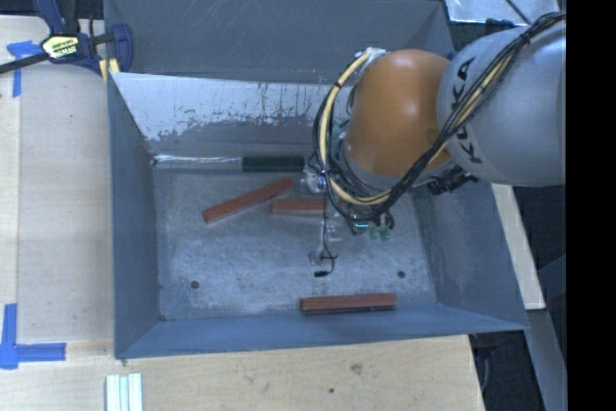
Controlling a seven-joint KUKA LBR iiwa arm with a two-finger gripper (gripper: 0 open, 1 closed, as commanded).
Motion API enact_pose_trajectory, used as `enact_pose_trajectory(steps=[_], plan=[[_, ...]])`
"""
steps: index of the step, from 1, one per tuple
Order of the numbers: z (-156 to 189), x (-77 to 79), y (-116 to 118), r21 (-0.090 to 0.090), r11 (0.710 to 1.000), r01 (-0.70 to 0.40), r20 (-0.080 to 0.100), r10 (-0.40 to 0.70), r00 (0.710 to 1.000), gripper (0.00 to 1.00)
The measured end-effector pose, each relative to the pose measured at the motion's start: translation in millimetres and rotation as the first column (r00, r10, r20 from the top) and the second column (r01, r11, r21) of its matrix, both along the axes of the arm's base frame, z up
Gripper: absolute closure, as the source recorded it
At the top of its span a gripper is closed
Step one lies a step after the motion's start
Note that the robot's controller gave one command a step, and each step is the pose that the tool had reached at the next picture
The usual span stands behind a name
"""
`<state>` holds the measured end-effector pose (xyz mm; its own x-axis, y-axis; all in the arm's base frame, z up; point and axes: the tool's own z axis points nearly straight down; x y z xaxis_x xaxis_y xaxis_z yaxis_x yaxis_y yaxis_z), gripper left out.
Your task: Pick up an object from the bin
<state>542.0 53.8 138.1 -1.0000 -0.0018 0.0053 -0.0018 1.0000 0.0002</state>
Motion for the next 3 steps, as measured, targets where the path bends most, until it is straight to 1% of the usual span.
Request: enact_pose_trajectory(steps=[1,2,3], plan=[[4.5,1.9,-0.1,0.001,1.000,0.001,0.008,-0.001,1.000,0.00],[-9.3,27.5,-12.0,0.002,0.987,0.162,0.011,-0.162,0.987,0.00],[-39.8,45.7,-21.6,0.000,0.960,0.279,0.009,-0.279,0.960,0.00]])
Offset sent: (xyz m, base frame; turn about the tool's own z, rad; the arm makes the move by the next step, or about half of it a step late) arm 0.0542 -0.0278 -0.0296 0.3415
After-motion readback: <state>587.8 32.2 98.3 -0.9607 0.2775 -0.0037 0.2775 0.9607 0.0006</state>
